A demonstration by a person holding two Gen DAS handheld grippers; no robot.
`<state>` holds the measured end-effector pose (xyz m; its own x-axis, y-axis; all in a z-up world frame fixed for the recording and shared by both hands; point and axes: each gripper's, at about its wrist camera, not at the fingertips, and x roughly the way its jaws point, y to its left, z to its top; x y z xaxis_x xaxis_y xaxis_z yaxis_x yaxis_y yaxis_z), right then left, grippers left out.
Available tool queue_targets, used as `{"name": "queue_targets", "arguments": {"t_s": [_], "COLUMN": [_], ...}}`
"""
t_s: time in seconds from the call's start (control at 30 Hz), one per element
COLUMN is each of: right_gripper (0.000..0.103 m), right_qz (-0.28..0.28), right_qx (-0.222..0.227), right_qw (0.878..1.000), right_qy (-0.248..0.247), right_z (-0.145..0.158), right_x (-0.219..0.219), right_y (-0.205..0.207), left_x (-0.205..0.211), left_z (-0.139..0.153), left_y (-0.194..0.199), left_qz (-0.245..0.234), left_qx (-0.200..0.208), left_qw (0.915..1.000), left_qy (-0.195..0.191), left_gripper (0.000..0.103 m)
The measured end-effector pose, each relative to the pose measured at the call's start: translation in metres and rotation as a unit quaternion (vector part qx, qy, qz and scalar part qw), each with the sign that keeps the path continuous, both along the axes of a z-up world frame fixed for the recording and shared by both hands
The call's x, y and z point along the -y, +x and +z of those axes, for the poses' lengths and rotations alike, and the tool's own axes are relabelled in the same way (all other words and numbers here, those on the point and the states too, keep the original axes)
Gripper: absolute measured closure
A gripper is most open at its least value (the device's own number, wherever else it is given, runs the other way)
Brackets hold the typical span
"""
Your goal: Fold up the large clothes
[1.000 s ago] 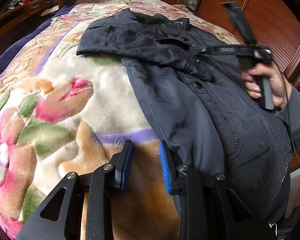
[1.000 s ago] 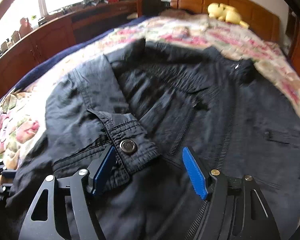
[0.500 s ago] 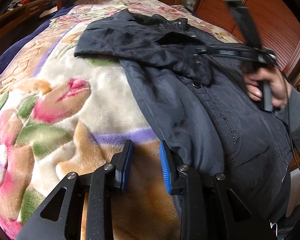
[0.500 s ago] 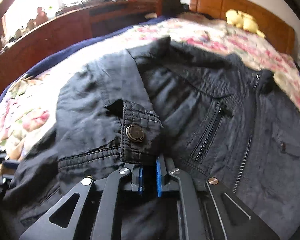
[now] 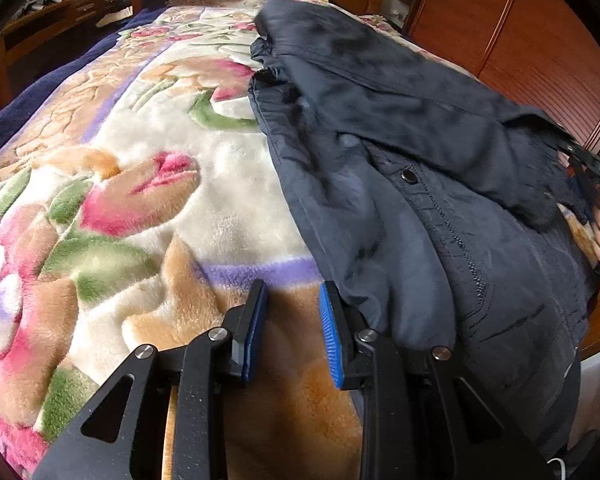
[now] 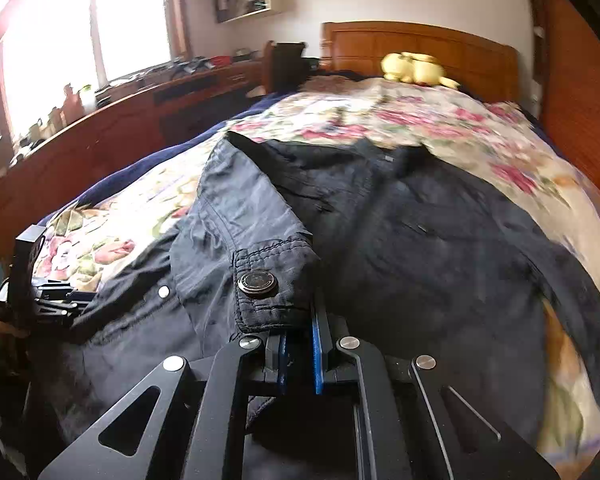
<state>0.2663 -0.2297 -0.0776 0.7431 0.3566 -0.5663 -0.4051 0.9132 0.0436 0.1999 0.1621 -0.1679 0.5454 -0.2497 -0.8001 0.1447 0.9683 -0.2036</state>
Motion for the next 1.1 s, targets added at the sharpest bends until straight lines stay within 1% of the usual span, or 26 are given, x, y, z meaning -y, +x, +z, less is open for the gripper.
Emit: {"name": "queue_targets", "arguments": {"t_s": [0.1,0.2,0.27,0.4,0.5,0.53,0.6,0.63,0.67,0.7,0.73,0.8,0.9,1.0,1.1], "right_gripper": [0.094,0.094,0.094,0.094,0.094,0.094,0.092,0.091,0.086,0.083,0.082,0.072,0.061,0.057,0.056], "right_qz": [-0.019,-0.036,-0.049,-0.066,-0.075,-0.077,-0.079,-0.080,-0.085,-0.093,-0.096,-0.100,-0.113,-0.115,-0.121], "right_qx": [-0.003,0.000,0.000,-0.013,-0.031,-0.036,-0.036,-0.038,-0.038,-0.039,-0.041,-0.044,-0.044,-0.042,-0.034], "right_qw": [1.000,0.999,0.998,0.997,0.996,0.996,0.996,0.996,0.995,0.995,0.994,0.994,0.993,0.992,0.992], "right_qy": [-0.002,-0.017,-0.031,-0.037,-0.035,-0.034,-0.030,-0.028,-0.027,-0.028,-0.029,-0.025,-0.008,0.008,0.013], "right_z": [-0.007,-0.011,-0.013,-0.025,-0.027,-0.028,-0.029,-0.028,-0.027,-0.026,-0.027,-0.024,-0.022,-0.019,-0.016], "right_x": [0.017,0.030,0.034,0.039,0.036,0.037,0.042,0.043,0.047,0.048,0.050,0.056,0.066,0.075,0.086], "right_y": [-0.014,-0.028,-0.031,-0.032,-0.020,-0.018,-0.021,-0.021,-0.022,-0.025,-0.026,-0.032,-0.042,-0.053,-0.066], "left_x": [0.004,0.004,0.002,0.003,0.001,-0.001,-0.003,-0.004,-0.005,-0.003,-0.001,0.009,0.032,0.061,0.090], "left_z": [0.000,0.001,0.002,0.008,0.019,0.026,0.040,0.046,0.052,0.061,0.067,0.079,0.093,0.101,0.106], "left_y": [-0.001,-0.001,-0.002,-0.004,-0.006,-0.008,-0.012,-0.014,-0.015,-0.018,-0.020,-0.022,-0.026,-0.026,-0.024], "left_qz": [-0.001,-0.001,0.001,0.009,0.022,0.031,0.041,0.044,0.046,0.047,0.046,0.040,0.022,0.005,-0.015], "left_qx": [0.002,0.001,0.001,0.002,0.012,0.021,0.038,0.046,0.052,0.062,0.070,0.081,0.101,0.118,0.127], "left_qw": [0.9999,0.9998,0.9999,0.9997,0.9988,0.9979,0.9968,0.9965,0.9961,0.9955,0.9949,0.9943,0.9929,0.9912,0.9904], "left_qy": [0.015,0.018,0.016,0.024,0.041,0.053,0.057,0.055,0.054,0.054,0.056,0.057,0.058,0.060,0.052], "left_gripper": [0.075,0.075,0.075,0.075,0.075,0.075,0.075,0.075,0.075,0.075,0.075,0.075,0.075,0.075,0.075]}}
